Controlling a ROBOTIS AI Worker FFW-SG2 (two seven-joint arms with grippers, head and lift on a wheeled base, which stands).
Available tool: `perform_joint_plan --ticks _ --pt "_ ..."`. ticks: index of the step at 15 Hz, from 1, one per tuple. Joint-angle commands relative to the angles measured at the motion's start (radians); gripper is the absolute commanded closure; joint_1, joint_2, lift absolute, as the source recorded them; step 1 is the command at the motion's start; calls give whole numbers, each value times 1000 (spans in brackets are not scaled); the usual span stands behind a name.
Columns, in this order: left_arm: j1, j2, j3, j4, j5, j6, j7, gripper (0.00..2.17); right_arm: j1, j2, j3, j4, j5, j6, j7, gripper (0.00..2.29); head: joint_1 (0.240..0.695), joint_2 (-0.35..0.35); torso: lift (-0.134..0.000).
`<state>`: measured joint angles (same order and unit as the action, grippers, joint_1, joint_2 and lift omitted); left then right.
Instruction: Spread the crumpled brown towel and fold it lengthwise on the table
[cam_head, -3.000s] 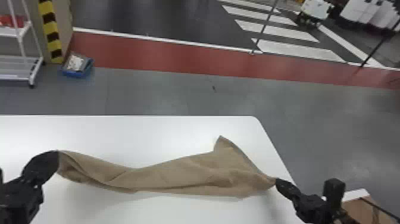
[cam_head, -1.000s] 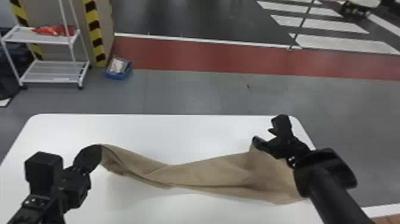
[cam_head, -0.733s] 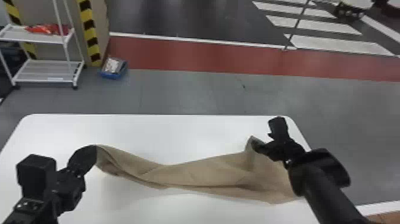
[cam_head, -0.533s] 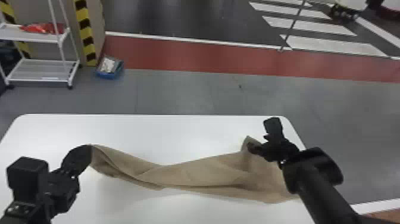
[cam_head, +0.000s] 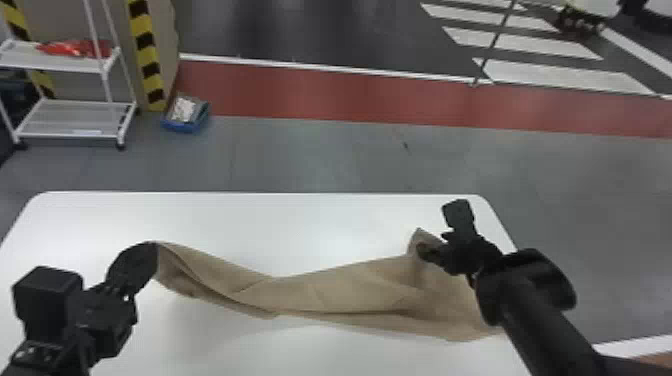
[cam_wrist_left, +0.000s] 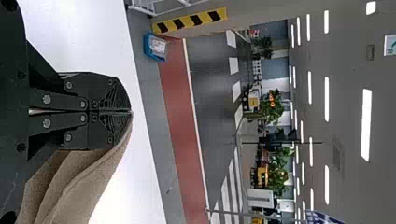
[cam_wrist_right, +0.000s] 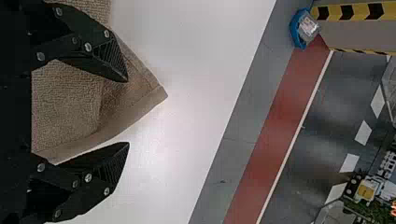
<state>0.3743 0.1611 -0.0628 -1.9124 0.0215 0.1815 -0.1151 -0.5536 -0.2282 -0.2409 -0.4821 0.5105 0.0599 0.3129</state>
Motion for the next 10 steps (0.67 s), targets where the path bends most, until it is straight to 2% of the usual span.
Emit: perform_joint_plan --ticks 1,2,4,6,7,10 --pt "2 0 -2 1 0 -1 0 1798 -3 -5 0 0 -1 19 2 593 695 -219 0" --pt "5 0 -2 0 0 -1 0 1798 -3 -5 0 0 -3 22 3 593 695 -221 0" --pt "11 2 0 -5 0 -7 0 1798 -3 -8 -2 2 -6 22 5 819 695 -227 0" --pt "14 2 0 -4 0 -13 0 1798 -3 -16 -5 4 -26 22 20 826 695 -229 0" --pt "14 2 0 -4 0 -13 2 1798 -3 -17 -8 4 -27 22 25 1062 695 -230 0" --pt "14 -3 0 -4 -5 -13 2 1798 3 -29 -17 2 -70 13 44 1217 695 -233 0"
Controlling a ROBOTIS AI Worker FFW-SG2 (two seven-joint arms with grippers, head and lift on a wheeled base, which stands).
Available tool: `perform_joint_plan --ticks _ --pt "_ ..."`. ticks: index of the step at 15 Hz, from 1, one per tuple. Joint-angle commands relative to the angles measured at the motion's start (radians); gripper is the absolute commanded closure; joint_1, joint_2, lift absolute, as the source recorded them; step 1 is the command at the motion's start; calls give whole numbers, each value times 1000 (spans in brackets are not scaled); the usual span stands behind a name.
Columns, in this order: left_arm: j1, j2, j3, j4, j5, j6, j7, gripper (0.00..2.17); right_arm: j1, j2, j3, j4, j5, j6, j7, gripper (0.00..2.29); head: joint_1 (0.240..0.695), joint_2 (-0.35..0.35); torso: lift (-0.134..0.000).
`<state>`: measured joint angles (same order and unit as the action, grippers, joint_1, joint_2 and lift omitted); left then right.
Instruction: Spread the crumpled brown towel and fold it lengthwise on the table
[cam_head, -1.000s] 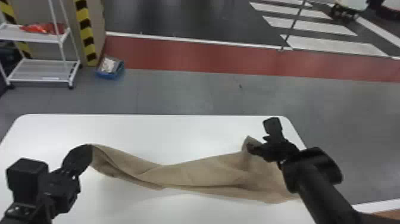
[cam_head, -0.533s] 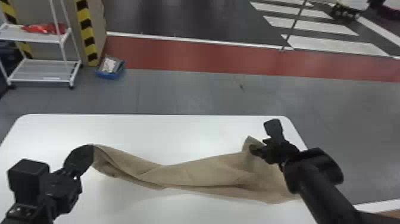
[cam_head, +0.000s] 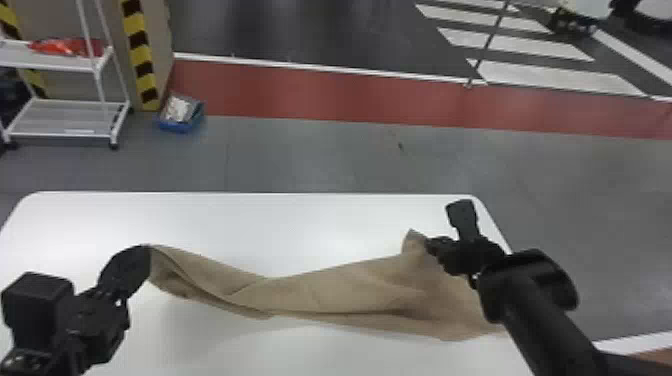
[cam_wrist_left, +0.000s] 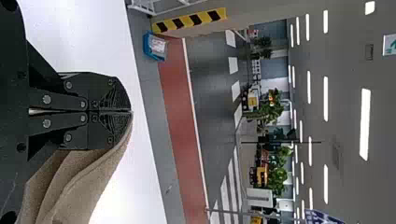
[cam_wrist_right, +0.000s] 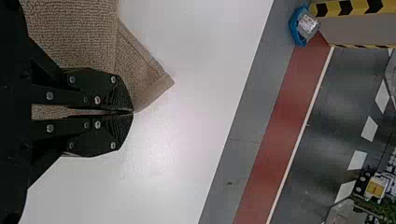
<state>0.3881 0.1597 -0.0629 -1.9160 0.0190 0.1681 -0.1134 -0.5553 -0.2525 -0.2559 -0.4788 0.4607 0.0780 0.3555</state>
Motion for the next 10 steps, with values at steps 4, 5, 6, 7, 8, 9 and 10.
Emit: perform_joint_plan --ticks 4,5,6,7,8,9,10 --pt "-2 -2 8 -21 -4 18 0 1798 74 -16 -103 -127 -68 10 111 1234 695 -239 0" --pt "0 0 15 -38 -4 31 0 1798 110 -13 -138 -193 -69 4 149 1234 695 -241 0" --pt "2 1 25 -61 -5 58 0 1798 143 -8 -152 -264 -85 4 183 1234 695 -247 0" --pt "12 3 37 -94 -4 74 0 1798 183 -8 -155 -345 -140 23 221 1234 695 -251 0" --pt "21 4 54 -132 -4 101 -2 1798 207 -13 -174 -422 -177 59 264 1234 695 -252 0" --pt "26 4 64 -161 -4 129 -2 1801 233 -13 -206 -489 -204 72 299 1234 695 -250 0" --pt "29 6 74 -183 -4 135 -2 1798 258 -14 -230 -547 -227 62 341 1234 695 -245 0"
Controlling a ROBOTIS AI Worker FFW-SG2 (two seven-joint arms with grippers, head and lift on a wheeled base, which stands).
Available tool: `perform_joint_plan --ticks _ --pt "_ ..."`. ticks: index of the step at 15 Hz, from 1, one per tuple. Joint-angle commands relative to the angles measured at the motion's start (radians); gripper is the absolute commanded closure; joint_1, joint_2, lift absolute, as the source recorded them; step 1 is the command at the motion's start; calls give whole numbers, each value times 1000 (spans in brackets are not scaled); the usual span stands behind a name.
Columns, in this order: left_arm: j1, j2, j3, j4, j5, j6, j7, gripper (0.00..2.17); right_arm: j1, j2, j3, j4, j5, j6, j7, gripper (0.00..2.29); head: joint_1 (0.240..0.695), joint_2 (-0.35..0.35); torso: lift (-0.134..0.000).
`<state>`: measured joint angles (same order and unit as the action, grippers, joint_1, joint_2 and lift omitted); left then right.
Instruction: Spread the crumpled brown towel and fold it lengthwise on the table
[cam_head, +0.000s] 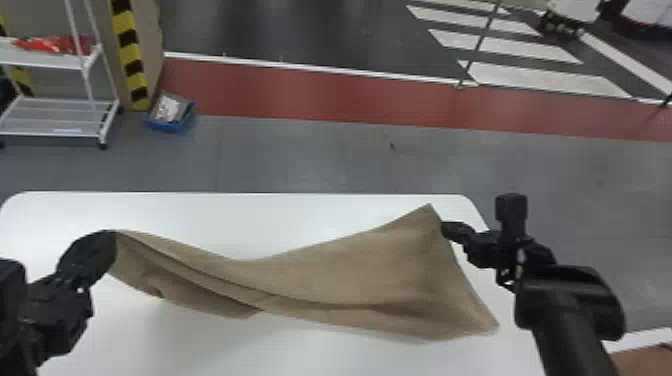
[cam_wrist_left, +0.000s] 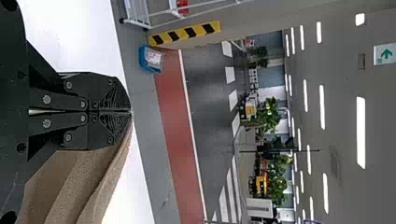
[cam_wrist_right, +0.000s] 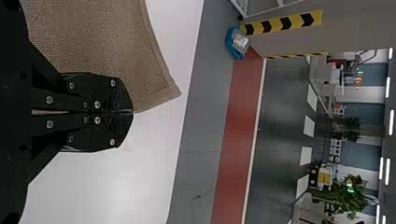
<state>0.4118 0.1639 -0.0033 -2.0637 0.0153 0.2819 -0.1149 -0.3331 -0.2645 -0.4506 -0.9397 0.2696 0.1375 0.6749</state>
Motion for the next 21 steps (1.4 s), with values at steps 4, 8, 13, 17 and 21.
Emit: perform_joint_plan --ticks 4,8,13,17,21 --pt "22 3 39 -162 -48 208 1 1798 132 7 -178 -352 -176 162 169 1234 695 -255 0" --pt "70 6 66 -245 -58 208 0 1798 209 8 -232 -490 -253 254 230 1234 695 -275 0" --pt "153 8 94 -388 -104 343 -9 1798 330 45 -318 -689 -369 408 284 1234 695 -294 0" --pt "196 6 115 -497 -129 457 -19 1798 410 59 -402 -854 -489 555 311 1237 695 -292 0" --pt "186 0 132 -547 -153 546 -29 1798 453 67 -428 -920 -509 635 330 1237 695 -294 0"
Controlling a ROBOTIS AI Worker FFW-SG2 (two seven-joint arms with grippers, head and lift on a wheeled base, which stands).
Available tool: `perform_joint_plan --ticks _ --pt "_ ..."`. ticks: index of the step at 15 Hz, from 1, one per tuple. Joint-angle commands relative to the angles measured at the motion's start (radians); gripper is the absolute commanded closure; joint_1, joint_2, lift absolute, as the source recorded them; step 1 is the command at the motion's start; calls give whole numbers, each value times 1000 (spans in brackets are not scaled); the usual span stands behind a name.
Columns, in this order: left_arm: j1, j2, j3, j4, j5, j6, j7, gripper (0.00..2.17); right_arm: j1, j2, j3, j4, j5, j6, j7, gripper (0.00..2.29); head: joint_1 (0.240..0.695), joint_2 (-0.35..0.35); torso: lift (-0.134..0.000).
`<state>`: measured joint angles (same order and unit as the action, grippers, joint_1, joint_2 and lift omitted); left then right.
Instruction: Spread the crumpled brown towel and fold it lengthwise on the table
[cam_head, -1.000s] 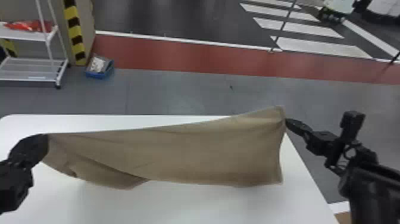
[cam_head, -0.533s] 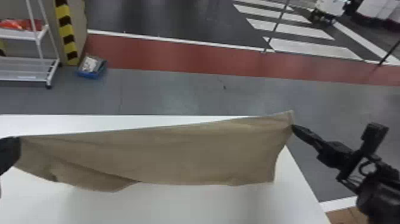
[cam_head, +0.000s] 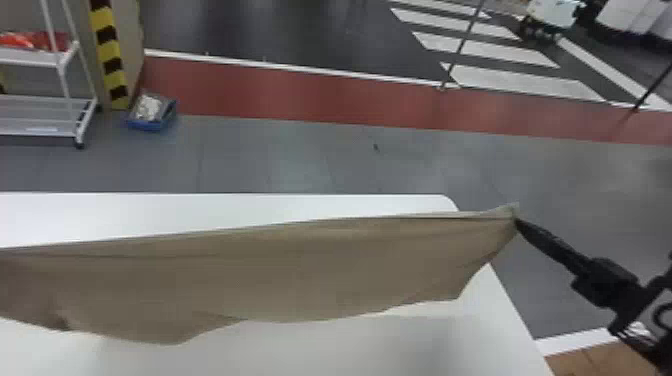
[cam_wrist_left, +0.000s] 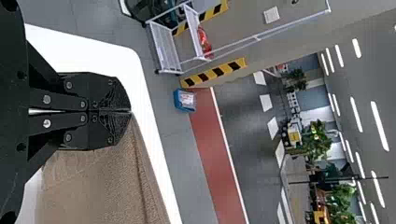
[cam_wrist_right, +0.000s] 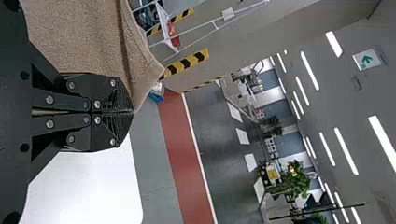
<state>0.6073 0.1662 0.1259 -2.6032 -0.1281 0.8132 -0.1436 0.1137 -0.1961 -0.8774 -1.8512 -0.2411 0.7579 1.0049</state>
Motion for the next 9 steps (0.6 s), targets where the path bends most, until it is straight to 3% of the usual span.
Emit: perform_joint_plan --ticks 1,6,9 --pt "-38 -4 -2 5 -13 14 -5 1798 -11 -3 15 13 23 15 -6 1237 695 -290 0" --pt "-345 -8 -58 273 -5 30 -24 1798 -246 -11 152 271 195 -59 -45 1237 695 -257 0" --pt "-550 -8 -81 491 16 24 -30 1798 -390 -32 196 435 236 -185 -60 1237 695 -217 0"
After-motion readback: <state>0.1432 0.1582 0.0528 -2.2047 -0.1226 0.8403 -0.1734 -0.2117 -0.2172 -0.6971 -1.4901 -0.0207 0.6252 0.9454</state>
